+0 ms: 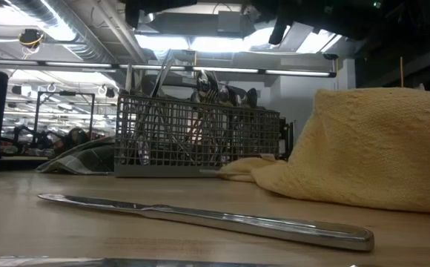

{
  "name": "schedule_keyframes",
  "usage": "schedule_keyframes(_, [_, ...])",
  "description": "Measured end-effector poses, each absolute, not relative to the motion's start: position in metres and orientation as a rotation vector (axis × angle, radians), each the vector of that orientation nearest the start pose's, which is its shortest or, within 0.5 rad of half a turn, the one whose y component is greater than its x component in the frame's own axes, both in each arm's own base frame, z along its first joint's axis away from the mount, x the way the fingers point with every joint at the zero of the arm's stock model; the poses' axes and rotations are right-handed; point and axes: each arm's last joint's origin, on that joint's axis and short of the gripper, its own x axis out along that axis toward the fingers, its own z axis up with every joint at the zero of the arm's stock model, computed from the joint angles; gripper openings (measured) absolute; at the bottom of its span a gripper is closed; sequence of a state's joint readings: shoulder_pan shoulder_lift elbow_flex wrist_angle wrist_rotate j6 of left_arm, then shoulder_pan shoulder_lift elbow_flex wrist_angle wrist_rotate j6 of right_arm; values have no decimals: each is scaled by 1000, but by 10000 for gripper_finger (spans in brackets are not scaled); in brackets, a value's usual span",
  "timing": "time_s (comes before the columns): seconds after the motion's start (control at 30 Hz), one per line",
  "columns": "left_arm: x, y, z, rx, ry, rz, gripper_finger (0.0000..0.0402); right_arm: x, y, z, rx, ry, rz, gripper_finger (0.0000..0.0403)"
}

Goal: Sort silverware
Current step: Put the silver knife into the gray silverware basket

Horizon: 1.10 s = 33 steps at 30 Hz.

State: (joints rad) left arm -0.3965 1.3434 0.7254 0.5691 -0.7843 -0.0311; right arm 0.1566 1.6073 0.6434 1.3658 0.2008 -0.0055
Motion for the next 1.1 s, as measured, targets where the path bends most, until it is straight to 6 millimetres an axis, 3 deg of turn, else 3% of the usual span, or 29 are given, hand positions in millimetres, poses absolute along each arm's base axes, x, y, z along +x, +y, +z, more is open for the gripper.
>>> schedule_keyframes(0.3, [267,-90,249,-9,153,397,70,310,43,221,38,-215,-43,18])
schedule_keyframes(0.63, [262,-88,231,15,322,384,70,320,43,189,-48,255,-78,79])
schedule_keyframes(0.9, [256,-88,217,-29,466,326,70,325,24,191,-122,745,-135,123])
schedule_keyframes(1.1, [254,-87,213,-31,503,340,70,317,-6,185,-57,914,-134,124])
